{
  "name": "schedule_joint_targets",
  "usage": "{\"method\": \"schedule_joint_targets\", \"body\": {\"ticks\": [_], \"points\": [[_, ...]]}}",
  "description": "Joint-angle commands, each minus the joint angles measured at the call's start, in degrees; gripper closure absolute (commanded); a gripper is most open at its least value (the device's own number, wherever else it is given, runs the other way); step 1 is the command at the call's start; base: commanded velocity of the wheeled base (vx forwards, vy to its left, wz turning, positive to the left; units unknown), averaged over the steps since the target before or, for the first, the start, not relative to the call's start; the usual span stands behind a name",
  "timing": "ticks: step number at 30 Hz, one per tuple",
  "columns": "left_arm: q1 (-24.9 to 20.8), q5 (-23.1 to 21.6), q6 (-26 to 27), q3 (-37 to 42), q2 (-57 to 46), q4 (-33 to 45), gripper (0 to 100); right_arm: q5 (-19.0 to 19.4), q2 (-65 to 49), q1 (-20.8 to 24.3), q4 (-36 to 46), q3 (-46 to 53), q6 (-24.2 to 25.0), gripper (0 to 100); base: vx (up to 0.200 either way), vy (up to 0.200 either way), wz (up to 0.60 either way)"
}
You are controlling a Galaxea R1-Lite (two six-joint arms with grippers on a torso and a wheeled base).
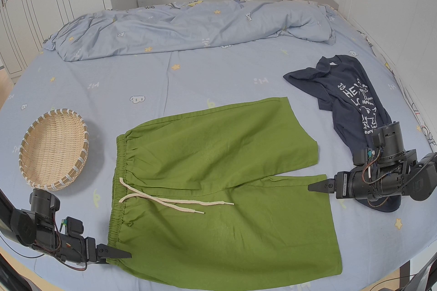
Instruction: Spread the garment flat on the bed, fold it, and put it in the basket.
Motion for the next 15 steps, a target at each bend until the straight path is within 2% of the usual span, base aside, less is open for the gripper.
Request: {"method": "schedule_joint_targets", "body": {"ticks": [1,2,8,9,15], "points": [[0.09,-1.37,-0.70,-0.61,1.76,-1.28,0,-0.01,0.14,0.03,-0.41,0.36,0.10,0,0.000,0.000,0.00],[-0.18,-2.51,-1.23,-0.52,1.58,-2.07,0,-0.01,0.14,-0.05,-0.41,0.36,0.10,0,0.000,0.000,0.00],[-0.09,-2.42,-1.14,-0.17,1.58,-2.16,0,-0.01,0.14,-0.32,-0.41,0.36,0.19,0,0.000,0.000,0.00],[-0.09,-2.42,-1.14,-0.17,1.58,-2.16,100,-0.01,0.14,-0.32,-0.41,0.36,0.19,0,0.000,0.000,0.00],[1.05,-1.89,-0.79,0.62,1.05,-2.16,100,-0.01,0.14,-0.32,-0.41,0.45,0.10,0,0.000,0.000,0.00]]}}
